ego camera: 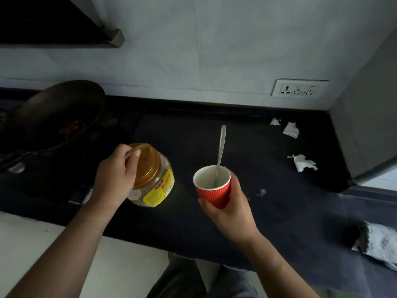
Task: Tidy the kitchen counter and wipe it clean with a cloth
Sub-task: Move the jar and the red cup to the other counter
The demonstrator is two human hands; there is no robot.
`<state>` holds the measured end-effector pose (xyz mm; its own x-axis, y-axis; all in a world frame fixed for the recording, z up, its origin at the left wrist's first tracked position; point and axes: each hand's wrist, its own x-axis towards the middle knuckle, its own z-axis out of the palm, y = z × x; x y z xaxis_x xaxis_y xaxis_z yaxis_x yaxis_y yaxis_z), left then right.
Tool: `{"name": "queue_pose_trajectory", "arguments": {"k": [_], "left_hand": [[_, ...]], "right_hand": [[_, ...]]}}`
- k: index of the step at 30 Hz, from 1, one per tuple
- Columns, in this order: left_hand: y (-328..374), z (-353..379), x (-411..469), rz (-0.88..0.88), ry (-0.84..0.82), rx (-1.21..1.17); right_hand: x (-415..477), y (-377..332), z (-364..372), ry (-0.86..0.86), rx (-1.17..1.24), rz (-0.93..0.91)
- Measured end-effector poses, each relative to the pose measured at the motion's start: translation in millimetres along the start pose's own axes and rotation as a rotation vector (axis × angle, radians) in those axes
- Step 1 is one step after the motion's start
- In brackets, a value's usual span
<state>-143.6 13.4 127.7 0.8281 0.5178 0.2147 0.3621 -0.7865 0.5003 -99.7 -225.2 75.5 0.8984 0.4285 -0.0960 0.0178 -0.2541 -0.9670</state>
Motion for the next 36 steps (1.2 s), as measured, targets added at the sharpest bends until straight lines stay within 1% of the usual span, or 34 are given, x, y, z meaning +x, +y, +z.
{"name": "queue_pose_trajectory", "arguments": {"k": [4, 7, 10, 12, 16, 18, 21, 26, 31, 36], "left_hand": [[-1, -11, -22, -0.021, -0.020, -0.006], [-3, -20, -50, -0.037, -0.057, -0.054], [-9, -33, -86, -0.063, -0.042, -0.114], [-21, -45, -110, -0.097, -0.039, -0.148], [-60, -79, -166, -0.165, -0.007, -0.199], [-86, -103, -202, -0.244, 0.018, -0.238], [-125, -133, -263, -0.406, 0.063, -0.300], [-183, -161, -356, -0.659, 0.090, -0.337], [-244, -205, -425, -0.788, 0.158, -0.264], [-301, -239, -463, -0.927, 0.244, -0.262]], "right_hand": [[-7, -3, 11, -0.035, -0.014, -0.033], [-18, -11, 18, -0.073, -0.012, -0.048], [-38, -17, 28, -0.090, -0.016, -0.045], [-53, -19, 42, -0.099, -0.047, -0.061], [-92, -23, 87, -0.172, -0.094, -0.050], [-116, -26, 117, -0.226, -0.133, -0.045], [-155, -32, 170, -0.332, -0.211, -0.049], [-215, -42, 269, -0.513, -0.296, -0.086], [-252, -47, 346, -0.697, -0.300, -0.100], [-260, -50, 411, -0.829, -0.302, -0.143]]}}
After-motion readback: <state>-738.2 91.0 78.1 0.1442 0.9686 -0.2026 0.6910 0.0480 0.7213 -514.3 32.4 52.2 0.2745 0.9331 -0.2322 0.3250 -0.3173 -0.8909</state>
